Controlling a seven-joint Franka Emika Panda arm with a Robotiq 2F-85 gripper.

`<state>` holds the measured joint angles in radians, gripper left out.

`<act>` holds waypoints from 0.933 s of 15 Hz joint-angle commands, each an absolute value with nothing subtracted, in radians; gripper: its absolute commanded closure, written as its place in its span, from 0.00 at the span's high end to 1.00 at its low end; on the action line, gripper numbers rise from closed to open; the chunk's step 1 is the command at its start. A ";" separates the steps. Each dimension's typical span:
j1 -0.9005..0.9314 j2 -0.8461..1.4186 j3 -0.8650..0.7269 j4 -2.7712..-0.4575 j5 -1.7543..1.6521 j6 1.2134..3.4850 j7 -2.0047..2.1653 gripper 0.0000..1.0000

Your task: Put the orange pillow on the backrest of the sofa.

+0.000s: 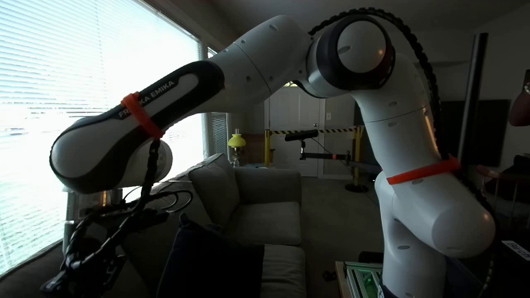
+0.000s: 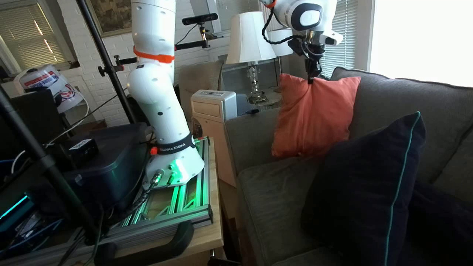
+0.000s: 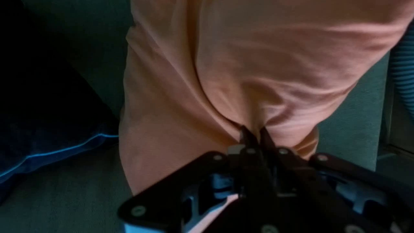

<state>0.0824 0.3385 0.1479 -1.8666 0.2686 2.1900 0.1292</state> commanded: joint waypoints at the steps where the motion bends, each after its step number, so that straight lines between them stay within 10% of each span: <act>1: 0.061 0.274 0.134 -1.860 0.306 2.140 0.097 0.01; 14: 0.051 0.132 0.026 -1.853 0.199 2.325 0.234 0.01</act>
